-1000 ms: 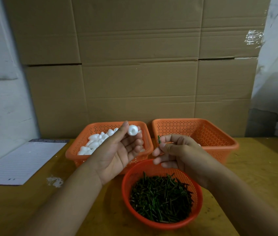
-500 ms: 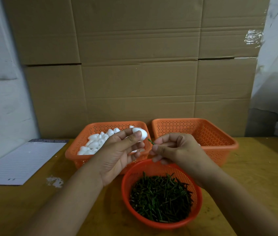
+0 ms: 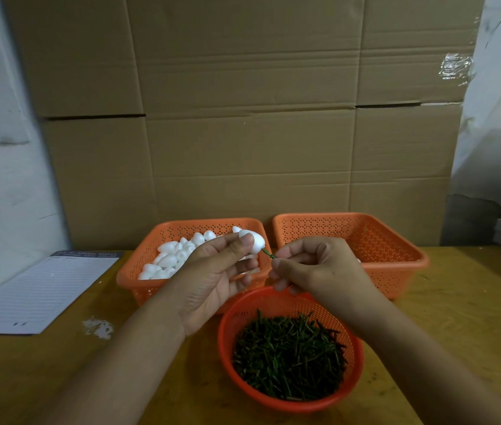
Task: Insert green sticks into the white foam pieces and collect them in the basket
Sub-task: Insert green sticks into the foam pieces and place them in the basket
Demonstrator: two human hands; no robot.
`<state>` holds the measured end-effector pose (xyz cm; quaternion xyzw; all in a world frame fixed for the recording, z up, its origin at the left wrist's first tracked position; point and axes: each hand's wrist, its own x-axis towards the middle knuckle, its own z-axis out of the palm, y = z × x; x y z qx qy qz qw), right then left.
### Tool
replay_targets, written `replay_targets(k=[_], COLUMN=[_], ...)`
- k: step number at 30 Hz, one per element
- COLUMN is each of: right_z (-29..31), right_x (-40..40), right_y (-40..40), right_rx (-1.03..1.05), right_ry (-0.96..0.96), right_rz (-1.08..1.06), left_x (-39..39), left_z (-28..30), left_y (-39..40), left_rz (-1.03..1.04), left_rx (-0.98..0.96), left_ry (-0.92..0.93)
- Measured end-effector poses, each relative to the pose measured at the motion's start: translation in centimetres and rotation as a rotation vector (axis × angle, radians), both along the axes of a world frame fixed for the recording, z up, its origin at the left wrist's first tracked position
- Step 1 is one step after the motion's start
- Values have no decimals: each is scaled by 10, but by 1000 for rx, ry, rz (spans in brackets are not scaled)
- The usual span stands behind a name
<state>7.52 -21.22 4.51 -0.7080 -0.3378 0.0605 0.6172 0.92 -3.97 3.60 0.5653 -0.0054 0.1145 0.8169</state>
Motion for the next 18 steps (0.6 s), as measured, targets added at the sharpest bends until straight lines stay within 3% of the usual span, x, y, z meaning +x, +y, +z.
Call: replay_targets(k=[18], right_z=[0], right_x=[-2], right_y=[1], right_rx=[-27], right_ry=[3], right_rz=[25], left_x=[0], left_z=[-3], left_y=[-4], left_rz=[-3], left_rx=[176], left_ry=[25])
